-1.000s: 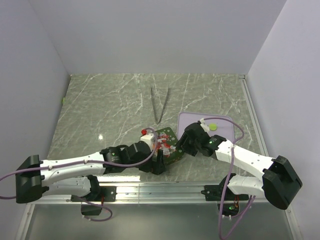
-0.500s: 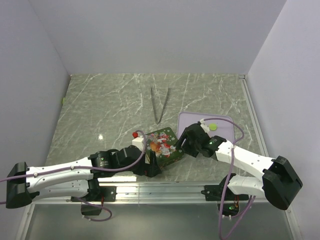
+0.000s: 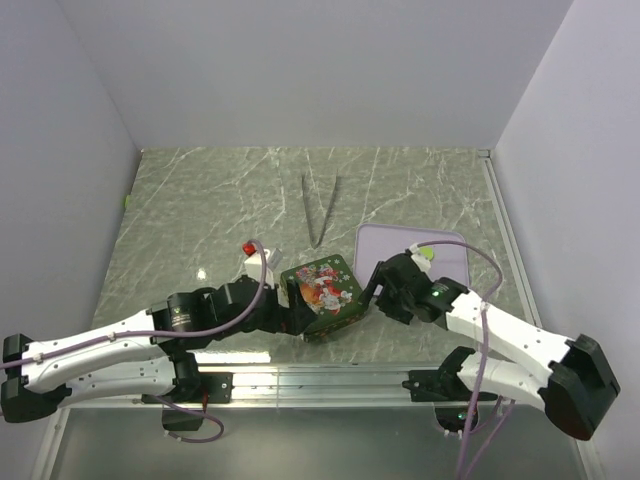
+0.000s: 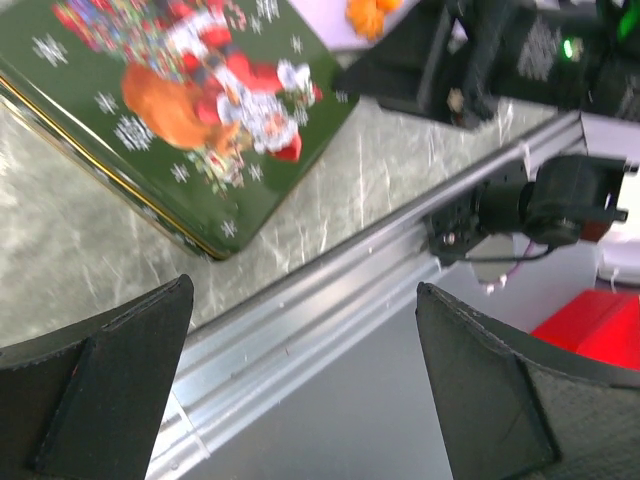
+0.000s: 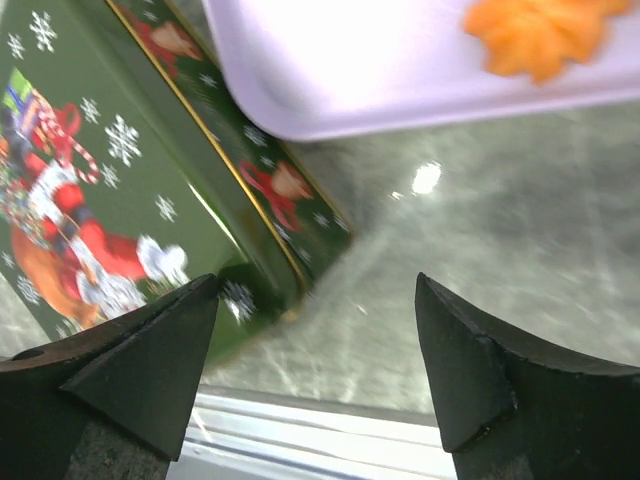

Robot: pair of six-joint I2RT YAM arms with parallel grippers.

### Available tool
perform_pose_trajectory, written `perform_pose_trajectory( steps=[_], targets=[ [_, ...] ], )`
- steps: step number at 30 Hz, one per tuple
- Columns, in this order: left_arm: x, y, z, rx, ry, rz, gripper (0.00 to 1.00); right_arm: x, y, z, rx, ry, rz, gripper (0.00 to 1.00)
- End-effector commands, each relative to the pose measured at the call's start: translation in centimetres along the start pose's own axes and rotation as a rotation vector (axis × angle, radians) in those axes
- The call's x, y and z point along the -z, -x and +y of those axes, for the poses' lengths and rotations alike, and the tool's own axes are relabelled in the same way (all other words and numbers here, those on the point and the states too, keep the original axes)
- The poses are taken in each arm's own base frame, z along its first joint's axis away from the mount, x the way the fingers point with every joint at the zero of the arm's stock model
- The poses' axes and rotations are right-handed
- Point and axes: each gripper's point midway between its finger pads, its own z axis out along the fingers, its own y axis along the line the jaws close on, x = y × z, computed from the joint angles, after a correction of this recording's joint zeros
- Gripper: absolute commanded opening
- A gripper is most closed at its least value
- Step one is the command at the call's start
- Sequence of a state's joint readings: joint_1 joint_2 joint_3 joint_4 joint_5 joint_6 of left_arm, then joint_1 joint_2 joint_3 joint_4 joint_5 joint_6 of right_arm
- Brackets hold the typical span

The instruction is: Pack the cookies

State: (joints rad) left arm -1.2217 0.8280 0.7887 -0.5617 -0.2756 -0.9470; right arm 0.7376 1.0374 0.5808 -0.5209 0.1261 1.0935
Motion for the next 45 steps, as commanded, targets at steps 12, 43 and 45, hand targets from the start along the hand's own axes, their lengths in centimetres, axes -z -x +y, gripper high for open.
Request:
perform_pose_trajectory(
  steps=[12, 43, 45],
  targets=[
    [-0.7, 7.9, 2.5, -0.041, 0.11, -0.178, 0.99, 8.7, 3.6, 6.6, 0.072, 0.3, -0.099, 0.67],
    [-3.4, 7.2, 5.3, 0.052, 0.076, -0.136, 0.97, -2.1, -10.7, 13.8, 0.029, 0.684, 0.493, 0.0],
    [-3.4, 7.2, 5.1, 0.045, 0.075, -0.128, 0.97, -2.4, -11.4, 13.6, 0.008, 0.675, 0.513, 0.0]
  ],
)
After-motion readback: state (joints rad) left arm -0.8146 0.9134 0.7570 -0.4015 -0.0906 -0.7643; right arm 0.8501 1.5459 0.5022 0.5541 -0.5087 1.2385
